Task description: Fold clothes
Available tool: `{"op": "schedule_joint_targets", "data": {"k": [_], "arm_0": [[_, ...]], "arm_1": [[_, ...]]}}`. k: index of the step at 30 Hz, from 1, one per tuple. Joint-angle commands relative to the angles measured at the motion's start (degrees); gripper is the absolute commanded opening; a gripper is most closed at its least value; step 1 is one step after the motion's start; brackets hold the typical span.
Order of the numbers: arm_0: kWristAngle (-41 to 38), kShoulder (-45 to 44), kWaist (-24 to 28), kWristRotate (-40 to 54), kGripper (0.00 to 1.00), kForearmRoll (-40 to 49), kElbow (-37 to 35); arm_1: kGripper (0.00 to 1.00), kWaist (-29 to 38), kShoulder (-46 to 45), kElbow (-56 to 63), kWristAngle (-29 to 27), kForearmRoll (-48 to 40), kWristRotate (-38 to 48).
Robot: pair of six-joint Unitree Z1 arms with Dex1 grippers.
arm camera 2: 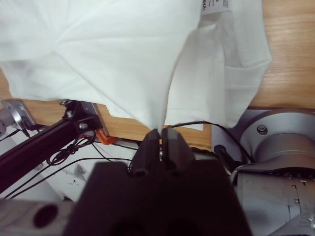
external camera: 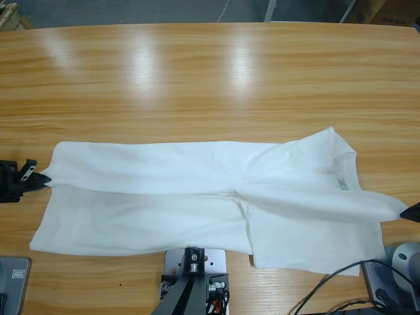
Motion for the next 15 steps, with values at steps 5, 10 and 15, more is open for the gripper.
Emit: {"op": "schedule_joint_targets", "data": {"k": [5, 10, 15], "arm_0": [[-3.6, -3.7, 0.5, -3.0, 0.0, 5.3, 0.6], [-3.1, -3.4, 0.5, -3.5, 0.681, 3.6, 0.6], [-1.2, -9.4, 0.5, 0.9, 0.971, 3.2, -1.9]], "arm_1": [[0.0, 0.6, 0.2, 2.1, -0.9, -0.5, 0.4], [0.0, 0.6, 0.2, 2.2, -1.0, -0.5, 0.4], [0.0, 0.6, 0.3, 2.2, -0.8, -0.4, 0.4]]}}
